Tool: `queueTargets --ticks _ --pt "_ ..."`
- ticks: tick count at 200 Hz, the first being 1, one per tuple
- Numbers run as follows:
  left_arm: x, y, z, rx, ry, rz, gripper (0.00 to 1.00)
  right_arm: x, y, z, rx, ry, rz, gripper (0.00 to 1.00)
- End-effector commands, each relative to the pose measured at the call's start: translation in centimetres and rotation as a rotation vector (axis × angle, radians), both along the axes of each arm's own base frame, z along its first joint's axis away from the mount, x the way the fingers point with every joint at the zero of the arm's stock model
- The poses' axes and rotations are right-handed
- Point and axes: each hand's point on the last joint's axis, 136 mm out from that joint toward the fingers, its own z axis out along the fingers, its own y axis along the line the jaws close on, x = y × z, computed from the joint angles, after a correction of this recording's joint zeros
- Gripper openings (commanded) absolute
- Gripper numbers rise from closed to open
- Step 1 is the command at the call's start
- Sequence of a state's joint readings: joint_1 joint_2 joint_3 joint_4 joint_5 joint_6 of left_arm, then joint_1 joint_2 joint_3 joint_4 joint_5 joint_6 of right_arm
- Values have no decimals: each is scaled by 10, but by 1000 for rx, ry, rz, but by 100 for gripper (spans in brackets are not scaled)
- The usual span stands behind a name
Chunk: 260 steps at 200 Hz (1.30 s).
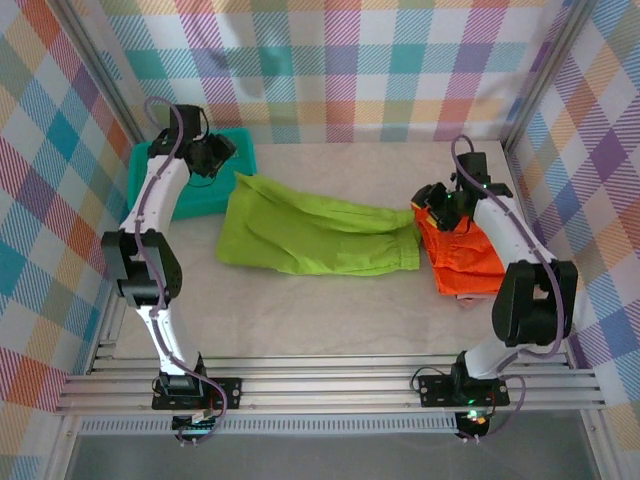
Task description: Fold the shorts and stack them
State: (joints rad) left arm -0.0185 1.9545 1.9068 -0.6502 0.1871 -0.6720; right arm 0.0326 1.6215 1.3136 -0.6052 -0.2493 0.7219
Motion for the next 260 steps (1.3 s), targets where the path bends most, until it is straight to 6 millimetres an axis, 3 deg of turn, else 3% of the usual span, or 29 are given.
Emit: queueTargets --ticks 1,23,44,69,89,111,140,169,208,230,260 --pt "-7 -9 59 15 -103 -58 62 9 5 41 45 -79 10 68" --pt "-38 -11 93 12 -178 -68 99 -4 24 60 93 -147 72 81" --pt "-77 -32 88 -30 -203 -112 100 -26 59 55 100 -125 216 86" --pt "-116 -68 33 -84 -133 -187 100 -54 103 30 131 -67 356 87" --pt "-126 -90 -14 -94 -103 -209 100 -68 126 6 122 -19 427 87" --pt "-124 -109 -58 -75 -59 -238 100 -73 130 -27 109 61 436 88" --pt "-114 -131 -111 -82 10 -278 100 -80 121 -59 64 127 416 87" --pt "-109 -130 -142 -55 37 -258 100 -88 113 -79 18 164 415 87" --pt "-132 -115 -179 -4 123 -218 100 -100 109 -97 12 225 428 87" --pt "-158 -106 -195 15 174 -205 100 -107 114 -89 53 212 449 86" --pt "-205 -84 -212 64 246 -150 100 -116 125 -57 116 153 500 86"
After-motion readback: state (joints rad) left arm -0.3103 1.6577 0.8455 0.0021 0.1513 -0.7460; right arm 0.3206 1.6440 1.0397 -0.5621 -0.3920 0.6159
